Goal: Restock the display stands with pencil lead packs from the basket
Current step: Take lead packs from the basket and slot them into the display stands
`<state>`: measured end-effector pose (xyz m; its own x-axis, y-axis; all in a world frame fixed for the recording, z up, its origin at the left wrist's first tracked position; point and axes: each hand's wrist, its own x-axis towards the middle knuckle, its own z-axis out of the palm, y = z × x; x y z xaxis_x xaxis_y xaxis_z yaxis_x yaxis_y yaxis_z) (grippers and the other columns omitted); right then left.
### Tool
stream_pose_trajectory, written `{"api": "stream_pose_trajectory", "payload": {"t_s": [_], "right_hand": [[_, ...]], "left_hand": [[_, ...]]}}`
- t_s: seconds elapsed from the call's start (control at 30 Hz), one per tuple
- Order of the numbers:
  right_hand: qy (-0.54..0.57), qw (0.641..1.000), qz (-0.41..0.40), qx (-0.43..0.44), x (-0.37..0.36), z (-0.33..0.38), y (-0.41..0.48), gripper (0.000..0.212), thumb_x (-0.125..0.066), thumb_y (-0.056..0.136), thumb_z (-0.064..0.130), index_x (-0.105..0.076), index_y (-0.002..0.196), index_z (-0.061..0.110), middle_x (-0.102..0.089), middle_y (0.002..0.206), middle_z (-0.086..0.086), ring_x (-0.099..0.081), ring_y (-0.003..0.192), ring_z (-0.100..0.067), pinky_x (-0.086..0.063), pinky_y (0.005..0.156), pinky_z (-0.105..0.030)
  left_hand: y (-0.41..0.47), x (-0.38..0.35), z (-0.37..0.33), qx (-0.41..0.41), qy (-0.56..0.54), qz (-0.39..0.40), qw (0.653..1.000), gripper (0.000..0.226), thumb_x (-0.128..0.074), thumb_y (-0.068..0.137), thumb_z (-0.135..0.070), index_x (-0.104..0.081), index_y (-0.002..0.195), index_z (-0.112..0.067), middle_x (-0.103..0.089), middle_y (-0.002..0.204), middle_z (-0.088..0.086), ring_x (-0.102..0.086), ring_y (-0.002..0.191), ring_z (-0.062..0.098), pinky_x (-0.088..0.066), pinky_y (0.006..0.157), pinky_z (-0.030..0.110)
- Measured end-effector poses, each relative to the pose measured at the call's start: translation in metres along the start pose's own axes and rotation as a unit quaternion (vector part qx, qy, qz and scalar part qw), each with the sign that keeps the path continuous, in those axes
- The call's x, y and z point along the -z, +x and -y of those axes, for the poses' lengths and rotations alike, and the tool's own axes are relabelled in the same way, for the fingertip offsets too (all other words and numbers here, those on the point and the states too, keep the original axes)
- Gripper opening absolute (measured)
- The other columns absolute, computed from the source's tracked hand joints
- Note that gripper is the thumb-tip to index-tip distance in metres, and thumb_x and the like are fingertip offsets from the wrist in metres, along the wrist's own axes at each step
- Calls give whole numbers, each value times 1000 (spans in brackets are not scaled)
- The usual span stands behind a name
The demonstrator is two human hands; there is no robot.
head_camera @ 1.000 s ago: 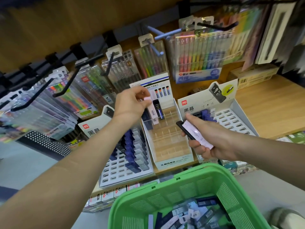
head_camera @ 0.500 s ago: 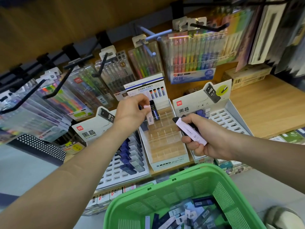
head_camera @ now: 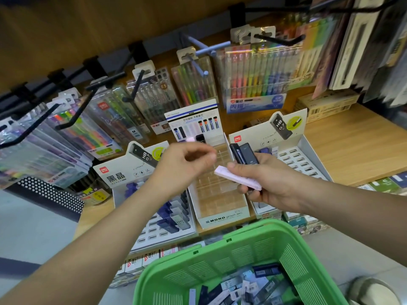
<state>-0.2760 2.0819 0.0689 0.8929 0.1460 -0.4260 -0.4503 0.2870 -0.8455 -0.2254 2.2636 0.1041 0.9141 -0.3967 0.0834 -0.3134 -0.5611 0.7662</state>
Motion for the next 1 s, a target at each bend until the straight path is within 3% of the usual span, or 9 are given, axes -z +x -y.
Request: {"api": "stream_pose_trajectory", "payload": {"t_s": [0.07,0.13,0.23,0.4,0.57,0.67,0.77,0.9,1.0], "right_hand": [[0,1000,-10,0,-3,1,1,14,-68,91,20,-58,93,10,-61,61,-4,-48,42,-10,-29,33,-15],[8,1000,-10,-14,-5,1,0,19,-63,95,25,-58,98,7,-62,62,-7,-44,39,-11,-26,33,-14],[36,999,21,-33,-6,4,0,39,-53,97,45,-62,89,8,-64,66,-12,-39,37,-11,-24,32,-14],[70,996,56,3,-6,19,5,54,-46,89,67,-59,73,17,-50,59,-2,-28,36,-6,-21,30,-14],[14,997,43,68,-9,16,7,30,-65,87,42,-58,87,13,-45,64,0,-33,40,-6,-24,34,-16],[-54,994,29,90,-13,9,7,18,-69,90,27,-60,83,12,-46,51,3,-38,39,-7,-27,36,-17],[-85,990,18,110,-12,9,8,15,-69,90,21,-61,80,14,-45,43,7,-38,37,-7,-27,36,-17],[-120,985,60,104,-12,7,7,12,-71,89,22,-64,79,20,-42,45,6,-38,38,-8,-28,38,-18],[-166,977,88,97,-16,4,8,18,-72,88,23,-62,97,11,-44,47,6,-39,41,-9,-31,41,-20]], "left_hand": [[-13,-6,-5,4,-17,86,996,22,-78,75,-28,-73,95,-33,-73,88,-2,-65,81,12,-54,75,24],[-17,-9,-6,-6,34,77,996,22,-78,76,-25,-71,89,-42,-72,86,-5,-65,80,13,-54,76,31],[-18,-9,1,-16,54,50,997,18,-71,84,-23,-74,90,-39,-72,78,-14,-63,70,4,-50,62,21],[-27,-21,4,138,-193,4,971,12,-61,91,-13,-73,91,-13,-71,70,3,-59,57,6,-51,57,18],[-33,-30,-5,176,-307,39,935,16,-55,95,-17,-64,93,-3,-72,75,13,-63,57,13,-52,54,19],[-31,-28,-14,168,-244,66,953,22,-56,95,-22,-63,96,-1,-72,72,11,-66,59,14,-53,54,20],[-24,-16,-16,144,-105,25,984,15,-63,91,-25,-68,87,-11,-72,71,6,-64,60,11,-52,56,22],[-15,7,-14,125,-166,-9,978,19,-69,85,-21,-70,104,-21,-70,87,10,-65,70,13,-57,66,27],[-14,15,-14,101,-178,28,978,18,-69,81,-10,-71,95,-22,-71,73,-2,-67,68,8,-54,62,17]]}}
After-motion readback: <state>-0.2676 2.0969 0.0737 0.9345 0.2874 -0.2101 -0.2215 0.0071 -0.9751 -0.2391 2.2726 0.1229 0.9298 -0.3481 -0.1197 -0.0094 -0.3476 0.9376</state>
